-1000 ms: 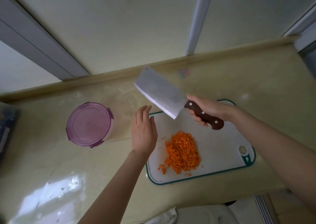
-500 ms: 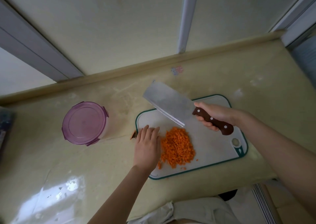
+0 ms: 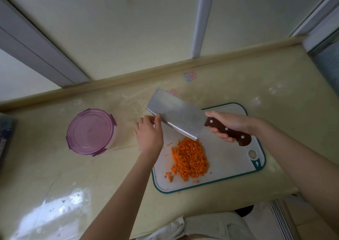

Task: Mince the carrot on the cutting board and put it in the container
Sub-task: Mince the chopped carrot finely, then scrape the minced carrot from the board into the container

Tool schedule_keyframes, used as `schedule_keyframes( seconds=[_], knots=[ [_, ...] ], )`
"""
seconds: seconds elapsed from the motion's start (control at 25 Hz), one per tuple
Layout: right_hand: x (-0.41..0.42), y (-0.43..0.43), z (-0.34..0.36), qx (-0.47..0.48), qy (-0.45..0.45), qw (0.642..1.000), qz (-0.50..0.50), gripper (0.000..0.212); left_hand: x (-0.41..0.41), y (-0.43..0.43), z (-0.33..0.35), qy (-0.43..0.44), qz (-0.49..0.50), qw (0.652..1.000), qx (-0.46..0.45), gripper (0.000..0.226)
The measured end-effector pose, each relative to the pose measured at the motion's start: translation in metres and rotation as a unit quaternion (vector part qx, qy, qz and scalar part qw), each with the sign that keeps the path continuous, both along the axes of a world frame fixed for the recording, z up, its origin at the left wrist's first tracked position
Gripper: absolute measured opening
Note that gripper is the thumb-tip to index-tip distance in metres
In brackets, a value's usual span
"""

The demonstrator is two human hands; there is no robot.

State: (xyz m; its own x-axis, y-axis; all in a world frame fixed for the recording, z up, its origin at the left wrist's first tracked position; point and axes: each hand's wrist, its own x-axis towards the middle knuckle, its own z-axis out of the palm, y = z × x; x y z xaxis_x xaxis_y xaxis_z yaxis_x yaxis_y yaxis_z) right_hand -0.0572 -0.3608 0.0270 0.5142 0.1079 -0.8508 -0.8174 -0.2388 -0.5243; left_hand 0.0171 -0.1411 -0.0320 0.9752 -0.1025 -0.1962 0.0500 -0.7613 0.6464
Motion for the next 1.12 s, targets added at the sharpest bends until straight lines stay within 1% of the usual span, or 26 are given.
schedule_keyframes(
  seconds=[0.12,0.2,0.24,0.28,0.36,0.4,0.44,0.48,0.52,0.6,0.64,0.68,0.72,0.84,0.88,1.04,1.12],
  knots=[
    [-0.005,-0.001,0.0,0.013,0.0,1.0,-0.008,0.054,-0.003,0.0,-0.001,0.015,0.016,0.995,-0.098,0.021],
    [-0.008,-0.001,0.0,0.023,0.001,1.0,-0.013,0.055,-0.005,-0.001,-0.005,0.01,0.026,0.992,-0.126,0.015],
    [-0.009,-0.001,0.0,0.024,-0.002,1.0,-0.015,0.055,-0.007,-0.001,-0.007,0.007,0.02,0.992,-0.122,0.015],
    [-0.009,-0.001,-0.001,0.019,-0.009,1.0,-0.018,0.054,-0.01,0.001,-0.01,0.001,0.0,0.995,-0.103,0.016],
    [-0.009,-0.002,-0.006,-0.027,-0.05,0.998,-0.033,0.053,-0.019,0.011,-0.019,-0.034,-0.095,0.995,-0.023,0.017],
    [-0.007,-0.002,-0.009,-0.073,-0.091,0.992,-0.037,0.053,-0.025,0.018,-0.024,-0.06,-0.158,0.985,0.027,0.02],
    [-0.004,-0.003,-0.012,-0.136,-0.144,0.98,-0.027,0.053,-0.031,0.025,-0.028,-0.086,-0.215,0.97,0.069,0.025],
    [-0.001,-0.004,-0.015,-0.213,-0.199,0.956,0.003,0.051,-0.036,0.032,-0.034,-0.109,-0.263,0.954,0.098,0.029],
    [0.004,-0.004,-0.019,-0.295,-0.249,0.921,0.047,0.046,-0.039,0.038,-0.039,-0.133,-0.297,0.939,0.114,0.03],
    [0.018,-0.002,-0.024,-0.432,-0.313,0.836,0.129,0.037,-0.044,0.045,-0.046,-0.155,-0.329,0.923,0.129,0.031],
    [0.025,0.0,-0.028,-0.472,-0.33,0.802,0.16,0.037,-0.046,0.046,-0.048,-0.15,-0.335,0.921,0.129,0.033],
    [0.034,0.001,-0.032,-0.497,-0.338,0.777,0.189,0.04,-0.047,0.046,-0.048,-0.14,-0.339,0.922,0.129,0.036],
    [0.042,0.002,-0.036,-0.506,-0.342,0.763,0.212,0.042,-0.048,0.046,-0.048,-0.132,-0.341,0.922,0.131,0.038],
    [0.063,0.003,-0.053,-0.493,-0.343,0.757,0.258,0.045,-0.049,0.045,-0.047,-0.124,-0.345,0.919,0.146,0.041],
    [0.068,0.004,-0.058,-0.487,-0.335,0.762,0.262,0.046,-0.049,0.045,-0.047,-0.122,-0.344,0.919,0.147,0.041],
    [0.077,0.006,-0.077,-0.471,-0.292,0.806,0.211,0.047,-0.049,0.044,-0.047,-0.116,-0.343,0.92,0.147,0.042],
    [0.077,0.009,-0.082,-0.47,-0.28,0.812,0.206,0.045,-0.049,0.044,-0.046,-0.115,-0.346,0.919,0.15,0.043]
  ],
)
